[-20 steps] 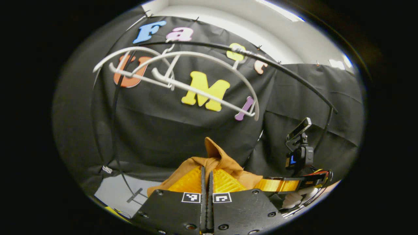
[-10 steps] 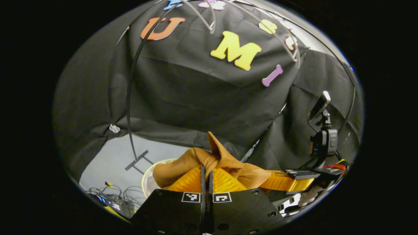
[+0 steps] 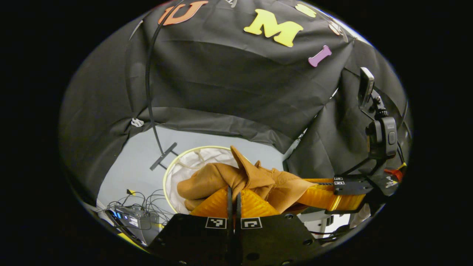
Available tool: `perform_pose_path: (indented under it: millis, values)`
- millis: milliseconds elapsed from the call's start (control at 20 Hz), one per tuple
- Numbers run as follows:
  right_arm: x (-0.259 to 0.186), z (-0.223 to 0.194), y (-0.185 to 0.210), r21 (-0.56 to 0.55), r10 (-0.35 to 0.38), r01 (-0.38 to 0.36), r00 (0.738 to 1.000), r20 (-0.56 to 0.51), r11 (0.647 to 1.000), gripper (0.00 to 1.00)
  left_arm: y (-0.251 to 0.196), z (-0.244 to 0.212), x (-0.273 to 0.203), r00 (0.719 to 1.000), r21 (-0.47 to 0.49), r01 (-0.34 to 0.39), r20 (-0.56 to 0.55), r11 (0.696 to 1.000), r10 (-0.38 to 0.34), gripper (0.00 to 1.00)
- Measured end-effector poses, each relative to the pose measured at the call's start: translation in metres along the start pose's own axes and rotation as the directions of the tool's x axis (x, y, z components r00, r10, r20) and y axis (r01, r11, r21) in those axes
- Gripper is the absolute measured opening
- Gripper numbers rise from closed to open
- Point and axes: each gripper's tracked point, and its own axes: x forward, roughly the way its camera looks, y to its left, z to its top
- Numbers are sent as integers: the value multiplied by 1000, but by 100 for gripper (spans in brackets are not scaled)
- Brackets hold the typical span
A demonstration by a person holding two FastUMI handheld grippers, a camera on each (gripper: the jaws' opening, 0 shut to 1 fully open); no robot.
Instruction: Grasp the clothes on the hanger with both hands and then place them into the laundry hamper below.
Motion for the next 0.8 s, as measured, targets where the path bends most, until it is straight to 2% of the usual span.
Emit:
perform_pose_path:
  millis: [200, 350, 400, 450, 550, 650, 800]
  values:
    - [-1, 0, -7, 7, -37, 38, 999, -10, 999, 7, 4, -9, -1, 1000, 20, -19, -17, 1000, 19, 0]
    - [0, -2, -7, 30, -20, 20, 1000, -9, 999, 7, 8, -11, -3, 999, 37, -38, -24, 999, 39, 1]
    - [-1, 1, -5, 41, -7, 7, 1000, 3, 999, 7, 7, -11, -2, 999, 40, -36, -27, 999, 37, 12]
    - [-1, 4, 1, 57, 13, -14, 1000, 17, 998, 19, 7, -9, -2, 999, 35, -33, -33, 999, 34, 0]
    - [-6, 8, -1, 63, 16, -18, 999, 33, 998, 52, 6, -6, 3, 1000, -7, -16, -13, 1000, 16, 50]
    - [-9, 9, -12, 27, -13, 11, 998, 59, 1000, 85, 16, -1, -6, 999, -24, -46, -6, 999, 45, 100]
    - [-15, 9, -18, 2, -44, 44, 996, 77, 999, 91, 36, -3, -21, 993, 25, -122, 4, 992, 122, 97]
